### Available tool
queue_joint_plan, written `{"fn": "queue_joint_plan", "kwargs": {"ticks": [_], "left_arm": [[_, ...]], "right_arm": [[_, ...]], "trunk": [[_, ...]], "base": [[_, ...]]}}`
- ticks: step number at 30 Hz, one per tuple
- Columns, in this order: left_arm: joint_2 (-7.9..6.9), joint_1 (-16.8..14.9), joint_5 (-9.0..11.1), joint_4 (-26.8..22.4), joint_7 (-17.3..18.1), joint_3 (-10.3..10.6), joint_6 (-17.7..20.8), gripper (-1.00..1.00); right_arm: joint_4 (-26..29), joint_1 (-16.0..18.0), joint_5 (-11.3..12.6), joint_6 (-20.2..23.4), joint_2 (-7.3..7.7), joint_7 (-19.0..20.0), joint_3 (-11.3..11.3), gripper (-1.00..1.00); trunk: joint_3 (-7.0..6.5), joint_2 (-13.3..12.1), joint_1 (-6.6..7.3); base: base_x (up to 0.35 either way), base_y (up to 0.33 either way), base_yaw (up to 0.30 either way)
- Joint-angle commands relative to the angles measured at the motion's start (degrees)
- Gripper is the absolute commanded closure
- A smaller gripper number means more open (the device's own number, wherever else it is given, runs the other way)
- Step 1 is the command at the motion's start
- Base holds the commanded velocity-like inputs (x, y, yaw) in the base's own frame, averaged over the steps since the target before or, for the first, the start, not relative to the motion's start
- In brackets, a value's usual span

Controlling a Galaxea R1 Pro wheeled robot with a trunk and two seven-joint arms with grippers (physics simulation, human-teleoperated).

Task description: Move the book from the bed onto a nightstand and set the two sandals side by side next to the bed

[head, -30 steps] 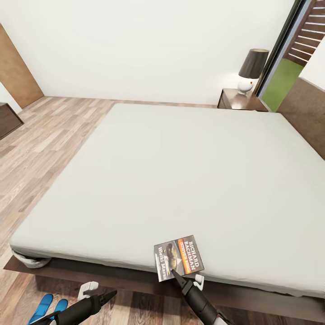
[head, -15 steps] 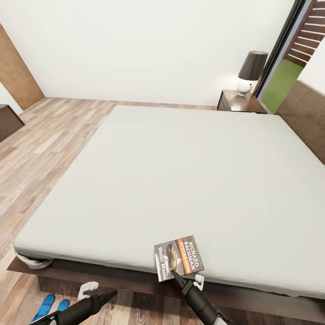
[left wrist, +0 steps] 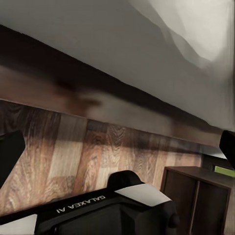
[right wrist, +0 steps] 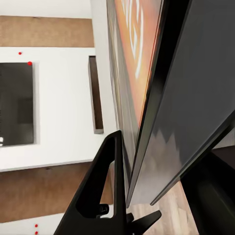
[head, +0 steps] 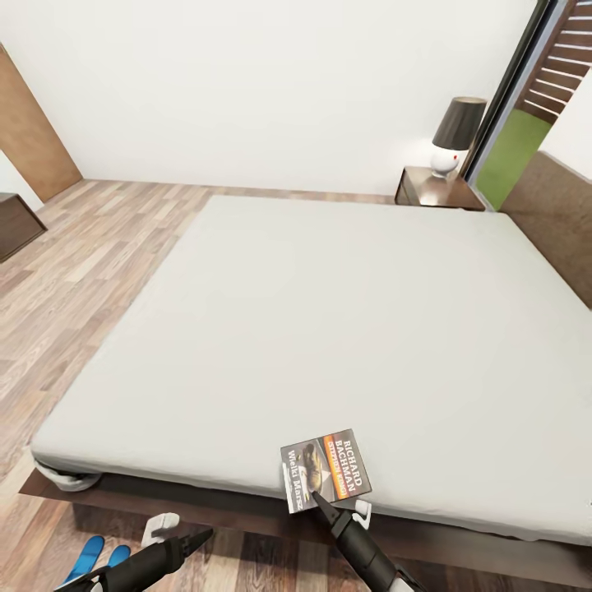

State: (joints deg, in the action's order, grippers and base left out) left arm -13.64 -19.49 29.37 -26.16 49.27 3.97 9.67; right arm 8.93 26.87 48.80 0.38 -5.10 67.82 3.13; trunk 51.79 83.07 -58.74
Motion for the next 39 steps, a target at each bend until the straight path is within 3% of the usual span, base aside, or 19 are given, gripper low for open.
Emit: {"fn": "queue_joint_plan", "kwargs": {"ticks": [1,39], "left_arm": [[-0.07,0.0,0.6,0.0,0.0,0.3,0.5,-1.00],[-0.07,0.0,0.6,0.0,0.0,0.3,0.4,-1.00]], "right_arm": [[0.0,0.0,0.4,0.1,0.02,0.1,0.3,1.00],[0.2,0.0,0.0,0.2,0.09,0.2,0.7,1.00]], "trunk": [[-0.15,-0.4,0.23],[-6.97,-15.6,8.57]], "base": [[0.000,0.000,0.000],[0.000,0.000,0.000]]}}
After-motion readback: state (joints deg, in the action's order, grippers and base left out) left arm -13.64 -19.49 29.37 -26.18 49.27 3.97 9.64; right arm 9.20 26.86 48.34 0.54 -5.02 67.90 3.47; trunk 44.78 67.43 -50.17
